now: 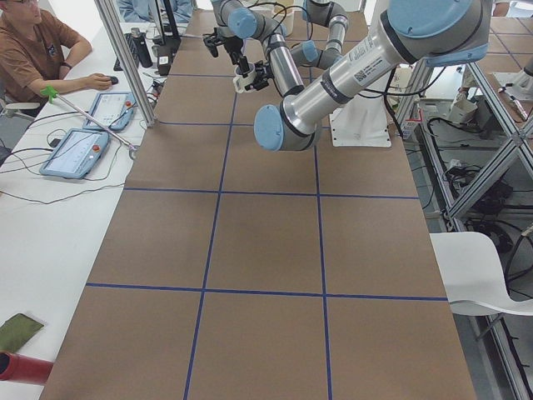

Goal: Left arm hands cup to right arm to dump lemon

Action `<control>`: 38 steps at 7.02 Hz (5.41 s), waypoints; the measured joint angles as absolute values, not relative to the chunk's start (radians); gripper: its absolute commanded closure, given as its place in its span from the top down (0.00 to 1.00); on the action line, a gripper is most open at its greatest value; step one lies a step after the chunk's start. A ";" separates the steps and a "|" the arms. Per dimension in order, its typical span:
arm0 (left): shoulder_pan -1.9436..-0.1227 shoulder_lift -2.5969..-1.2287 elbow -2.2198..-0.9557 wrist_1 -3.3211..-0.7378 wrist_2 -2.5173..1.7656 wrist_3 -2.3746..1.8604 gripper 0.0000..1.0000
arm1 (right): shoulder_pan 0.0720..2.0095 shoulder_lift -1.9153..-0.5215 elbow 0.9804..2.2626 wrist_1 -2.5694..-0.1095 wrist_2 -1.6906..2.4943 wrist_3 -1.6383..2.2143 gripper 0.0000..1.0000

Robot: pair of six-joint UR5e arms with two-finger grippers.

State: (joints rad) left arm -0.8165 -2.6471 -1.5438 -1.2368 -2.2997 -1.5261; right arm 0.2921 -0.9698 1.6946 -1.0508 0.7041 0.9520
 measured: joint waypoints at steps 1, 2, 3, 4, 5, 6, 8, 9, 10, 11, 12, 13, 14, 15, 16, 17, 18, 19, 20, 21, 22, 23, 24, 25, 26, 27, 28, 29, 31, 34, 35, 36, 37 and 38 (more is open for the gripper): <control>-0.803 -2.647 -1.548 -1.227 -2.300 -1.526 0.80 | 0.295 -0.969 1.694 -1.050 0.704 0.953 0.00; -0.796 -2.646 -1.549 -1.214 -2.299 -1.526 0.78 | 0.295 -0.968 1.695 -1.050 0.703 0.954 0.02; -0.792 -2.644 -1.549 -1.207 -2.299 -1.526 0.75 | 0.296 -0.968 1.695 -1.049 0.701 0.954 0.06; -0.790 -2.642 -1.548 -1.204 -2.299 -1.526 0.72 | 0.296 -0.968 1.695 -1.049 0.699 0.956 0.07; -0.789 -2.642 -1.546 -1.203 -2.299 -1.527 0.71 | 0.296 -0.968 1.695 -1.049 0.698 0.960 0.12; -0.788 -2.642 -1.545 -1.203 -2.299 -1.527 0.69 | 0.296 -0.968 1.695 -1.049 0.698 0.962 0.13; -0.782 -2.644 -1.542 -1.203 -2.299 -1.528 0.68 | 0.296 -0.967 1.697 -1.048 0.698 0.967 0.13; -0.778 -2.645 -1.541 -1.203 -2.298 -1.528 0.67 | 0.296 -0.967 1.697 -1.048 0.699 0.969 0.13; -0.775 -2.648 -1.540 -1.203 -2.298 -1.528 0.64 | 0.296 -0.966 1.698 -1.048 0.699 0.970 0.13; -0.773 -2.650 -1.539 -1.204 -2.296 -1.528 0.61 | 0.295 -0.966 1.699 -1.048 0.699 0.970 0.13; -0.770 -2.651 -1.539 -1.204 -2.290 -1.528 0.53 | 0.294 -0.965 1.701 -1.048 0.699 0.971 0.13; -0.767 -2.652 -1.539 -1.204 -2.287 -1.530 0.37 | 0.294 -0.965 1.702 -1.048 0.700 0.971 0.13; -0.766 -2.653 -1.539 -1.204 -2.285 -1.532 0.21 | 0.293 -0.965 1.703 -1.048 0.699 0.971 0.13; -0.766 -2.653 -1.539 -1.204 -2.284 -1.534 0.00 | 0.293 -0.965 1.704 -1.049 0.700 0.971 0.31; -0.766 -2.654 -1.540 -1.203 -2.284 -1.535 0.00 | 0.291 -0.963 1.706 -1.048 0.699 0.971 0.45; -0.766 -2.656 -1.541 -1.203 -2.284 -1.537 0.00 | 0.290 -0.958 1.709 -1.048 0.700 0.971 0.99; -0.766 -2.656 -1.542 -1.202 -2.284 -1.538 0.00 | 0.290 -0.955 1.710 -1.045 0.700 0.974 1.00; -0.765 -2.656 -1.541 -1.203 -2.285 -1.538 0.00 | 0.289 -0.953 1.712 -1.037 0.700 0.980 1.00; -0.765 -2.658 -1.543 -1.202 -2.285 -1.539 0.00 | 0.287 -0.957 1.709 -1.031 0.701 0.985 1.00; -0.766 -2.658 -1.543 -1.202 -2.285 -1.539 0.00 | 0.285 -0.961 1.709 -1.028 0.701 0.986 1.00; -0.767 -2.659 -1.543 -1.201 -2.284 -1.539 0.00 | 0.282 -0.966 1.710 -1.026 0.702 0.986 1.00; -0.769 -2.660 -1.543 -1.201 -2.284 -1.539 0.00 | 0.280 -0.969 1.712 -1.024 0.703 0.984 1.00; -0.773 -2.661 -1.542 -1.199 -2.284 -1.539 0.00 | 0.276 -0.972 1.715 -1.022 0.703 0.984 1.00; -0.780 -2.662 -1.540 -1.194 -2.283 -1.539 0.00 | 0.271 -0.978 1.719 -1.015 0.701 0.986 1.00; -0.793 -2.663 -1.537 -1.189 -2.280 -1.538 0.00 | 0.267 -0.992 1.726 -1.001 0.699 0.986 1.00; -0.815 -2.665 -1.534 -1.187 -2.279 -1.536 0.00 | 0.264 -1.005 1.736 -0.991 0.698 0.986 1.00; -0.842 -2.667 -1.535 -1.185 -2.280 -1.532 0.00 | 0.263 -1.011 1.742 -0.987 0.698 0.986 1.00; -0.876 -2.667 -1.541 -1.182 -2.281 -1.520 0.00 | 0.262 -1.013 1.747 -0.985 0.698 0.986 1.00; -0.938 -2.646 -1.593 -1.113 -2.284 -1.390 0.00 | 0.260 -1.028 1.764 -0.985 0.702 0.983 1.00; -1.019 -2.403 -1.799 -1.036 -2.281 -1.060 0.00 | 0.322 -1.074 1.771 -0.996 0.817 0.972 1.00; -1.046 -2.298 -1.848 -1.043 -2.281 -0.942 0.00 | 0.368 -1.099 1.771 -1.000 0.897 0.970 1.00; -1.068 -2.196 -1.873 -1.076 -2.282 -0.839 0.00 | 0.423 -1.128 1.771 -1.001 0.993 0.967 1.00; -1.083 -2.085 -1.880 -1.156 -2.283 -0.769 0.00 | 0.481 -1.150 1.772 -1.002 1.093 0.961 1.00; -1.094 -1.981 -1.866 -1.266 -2.284 -0.723 0.00 | 0.547 -1.175 1.775 -1.003 1.213 0.945 1.00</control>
